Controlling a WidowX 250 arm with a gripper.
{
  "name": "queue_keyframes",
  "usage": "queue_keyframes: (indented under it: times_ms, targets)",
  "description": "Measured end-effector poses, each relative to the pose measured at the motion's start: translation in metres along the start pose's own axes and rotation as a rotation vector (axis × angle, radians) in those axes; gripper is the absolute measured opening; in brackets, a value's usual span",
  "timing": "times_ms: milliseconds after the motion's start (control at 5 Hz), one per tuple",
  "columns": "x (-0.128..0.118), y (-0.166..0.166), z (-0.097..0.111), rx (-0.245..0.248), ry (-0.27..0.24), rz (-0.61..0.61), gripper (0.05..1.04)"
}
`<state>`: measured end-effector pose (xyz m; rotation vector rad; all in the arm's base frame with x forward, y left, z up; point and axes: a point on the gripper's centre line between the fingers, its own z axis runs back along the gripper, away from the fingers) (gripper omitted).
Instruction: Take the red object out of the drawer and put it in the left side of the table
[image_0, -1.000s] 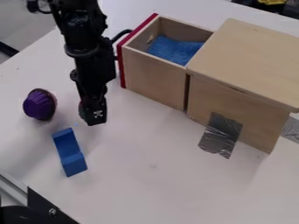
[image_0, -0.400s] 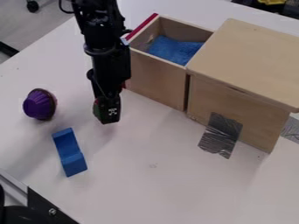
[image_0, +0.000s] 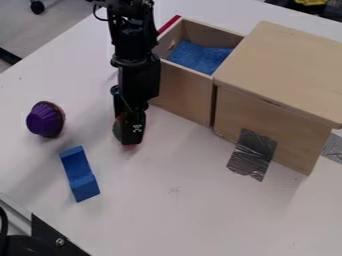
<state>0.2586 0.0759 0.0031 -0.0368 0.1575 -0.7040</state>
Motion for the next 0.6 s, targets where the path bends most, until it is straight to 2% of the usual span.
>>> queue_keyframes:
  times_ms: [200, 400, 600]
  targets:
    - [-0.0001, 0.0013, -0.0027, -0.006, 0.019, 0.014, 0.814]
    - [-0.0011, -0.0011, -0.0028, -0.026, 0.040, 0.033, 1.010]
    - [-0.0016, -0.0029, -0.0022, -0.035, 0.041, 0.037, 1.002]
